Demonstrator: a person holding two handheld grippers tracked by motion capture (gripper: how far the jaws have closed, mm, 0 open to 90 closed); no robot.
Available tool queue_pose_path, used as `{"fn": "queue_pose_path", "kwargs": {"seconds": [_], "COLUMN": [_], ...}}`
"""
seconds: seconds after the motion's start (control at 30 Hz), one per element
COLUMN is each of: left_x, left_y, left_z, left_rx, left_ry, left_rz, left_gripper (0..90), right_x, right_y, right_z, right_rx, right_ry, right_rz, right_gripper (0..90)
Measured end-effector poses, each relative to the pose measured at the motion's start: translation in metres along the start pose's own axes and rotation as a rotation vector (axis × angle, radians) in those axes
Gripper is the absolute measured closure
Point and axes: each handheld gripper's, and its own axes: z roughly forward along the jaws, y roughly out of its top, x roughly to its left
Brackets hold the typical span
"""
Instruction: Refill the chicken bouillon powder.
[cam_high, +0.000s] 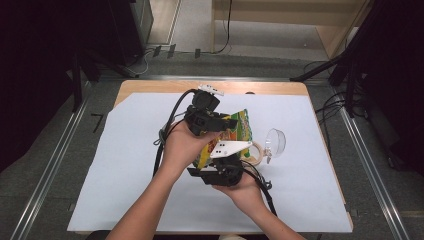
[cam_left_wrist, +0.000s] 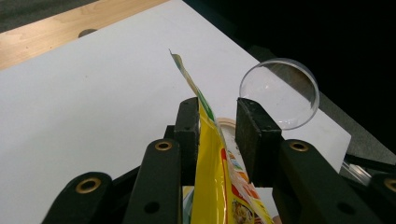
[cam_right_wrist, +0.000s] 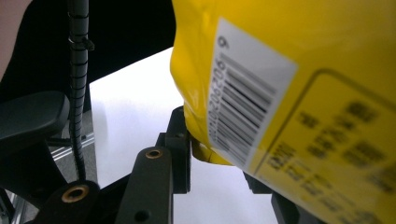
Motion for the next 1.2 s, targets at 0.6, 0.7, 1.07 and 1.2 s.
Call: {"fn": "queue_pose_path", "kwargs": {"seconds": [0.6,0.7,1.07,1.2], "left_x": [0.0006,0.0006,0.0018,0.0021], "left_y": [-0.0013,-0.0015,-0.0029,-0.0028], "left_z": [0.0003,0.0003,0.0017,0.0019], "left_rx": [-0.002,-0.003,-0.001,-0.003], "left_ry": [0.000,0.000,0.001,0.001], "left_rz": [0.002,0.002,-0.001,-0.002], "left_gripper": [71.2,71.2,71.2,71.3], "right_x": [0.0002,0.0003,-0.0011,-0.0014], "right_y": [-0.0007,-0.0008,-0.0021,-0.0022], "right_z": [0.0009,0.0010,0.0022,0.0021], "right_rx": [0.000,0.000,0.005,0.008], "right_ry": [-0.004,-0.005,-0.013,-0.013], "right_rz": [-0.004,-0.004,-0.016,-0.013], "right_gripper": [69.1,69.1,69.1,69.1]}}
